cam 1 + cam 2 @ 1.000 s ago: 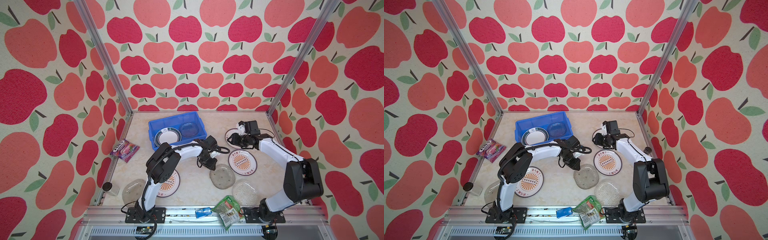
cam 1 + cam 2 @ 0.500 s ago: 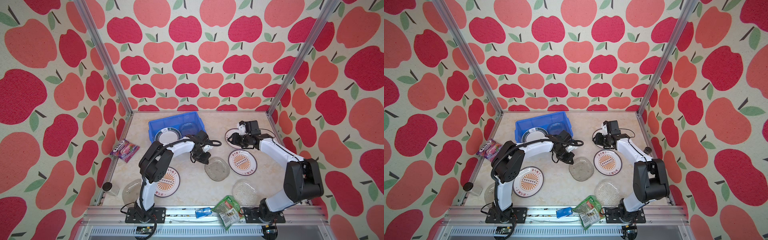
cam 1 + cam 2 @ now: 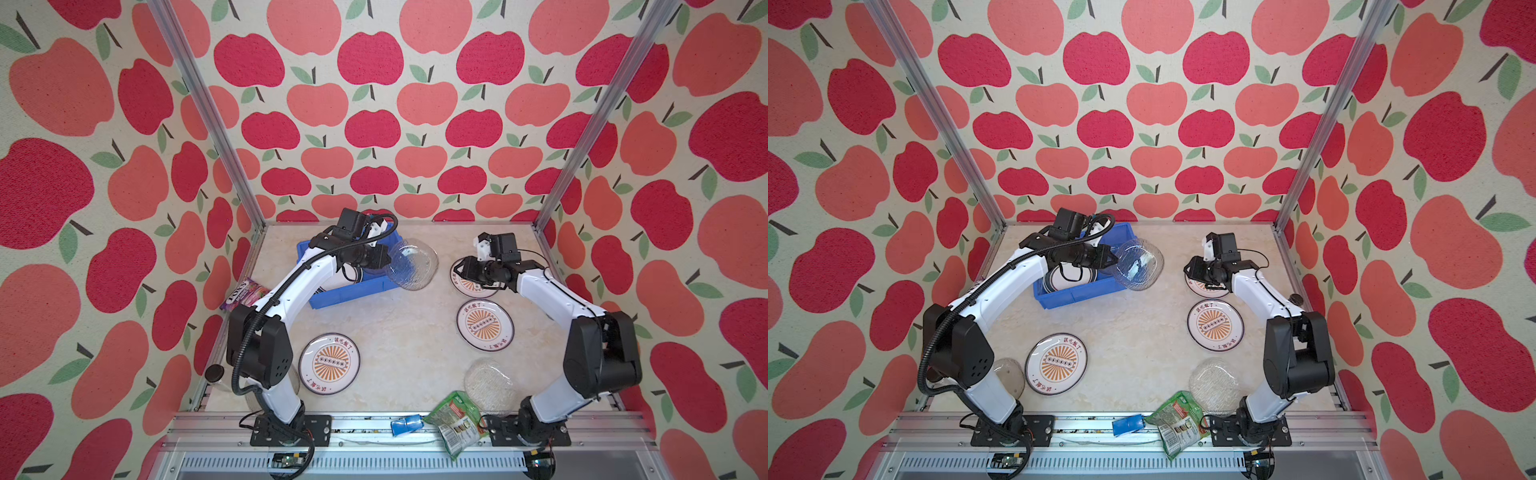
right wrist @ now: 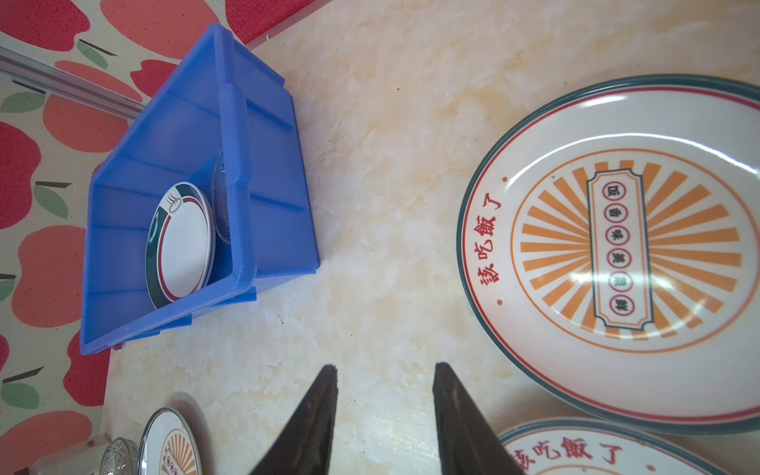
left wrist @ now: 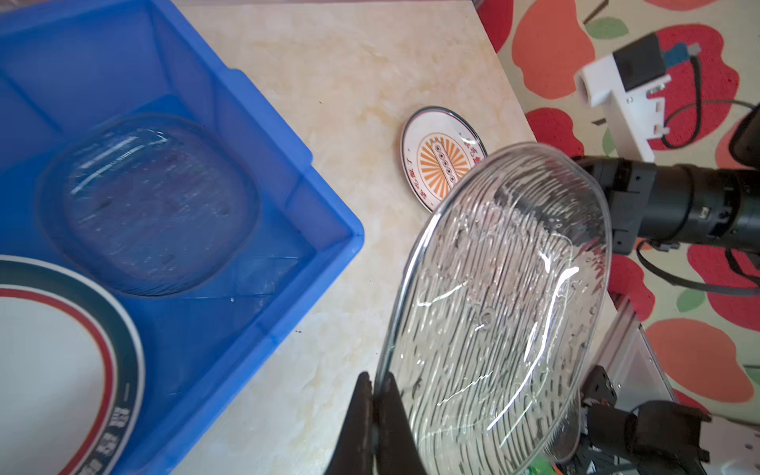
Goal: Place the plates into the plastic bin on the countertop
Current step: 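Lift the glass dish and carry it over the blue bin with the left gripper, then lower the glass dish into the bin with the left gripper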
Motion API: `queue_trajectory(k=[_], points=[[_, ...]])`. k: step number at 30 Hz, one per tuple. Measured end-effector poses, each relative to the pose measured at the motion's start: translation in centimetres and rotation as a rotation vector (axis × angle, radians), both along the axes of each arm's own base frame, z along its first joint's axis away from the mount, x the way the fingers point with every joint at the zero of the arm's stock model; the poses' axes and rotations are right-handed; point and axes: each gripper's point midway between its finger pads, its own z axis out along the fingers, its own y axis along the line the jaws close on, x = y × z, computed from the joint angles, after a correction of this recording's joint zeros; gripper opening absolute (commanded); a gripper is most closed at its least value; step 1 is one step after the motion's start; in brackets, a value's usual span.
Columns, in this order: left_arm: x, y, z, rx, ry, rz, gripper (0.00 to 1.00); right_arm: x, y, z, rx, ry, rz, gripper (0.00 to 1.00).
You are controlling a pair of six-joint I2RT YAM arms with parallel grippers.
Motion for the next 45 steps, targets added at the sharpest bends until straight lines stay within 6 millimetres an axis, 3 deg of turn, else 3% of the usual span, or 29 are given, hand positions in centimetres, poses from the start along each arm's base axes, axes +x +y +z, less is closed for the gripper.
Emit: queue_trajectory(k=[3,7,11,13,17,19,31,45], points=[[3.4,2.5,0.4,0.011,-0.018,0.108,0.00,0.6,0.2,0.2,0.005,-0.004,0.000,0.42],[8.1,5.5,-0.6,0.057,-0.025,0.224,0.00,1.1,0.4,0.4,0.009,-0.007,0.002,0.42],[12.0,7.3,-3.5,0.091,0.022,0.294,0.00,1.6,0.5,0.7,0.010,-0.014,0.002,0.42],[12.9,7.6,-5.6,0.101,0.067,0.310,0.00,1.7,0.6,0.9,0.013,-0.020,0.002,0.42],[12.9,7.7,-9.7,0.120,0.177,0.335,0.00,1.9,0.6,1.0,0.013,-0.023,0.002,0.42],[12.6,7.7,-10.8,0.127,0.215,0.344,0.00,1.9,0.6,0.9,0.012,-0.020,0.002,0.42],[11.7,8.4,-12.7,0.124,0.307,0.445,0.00,2.5,1.2,-1.2,0.019,0.032,0.020,0.42],[11.2,8.9,-16.4,0.067,0.416,0.592,0.03,2.6,1.6,-0.9,0.035,0.021,0.031,0.42]])
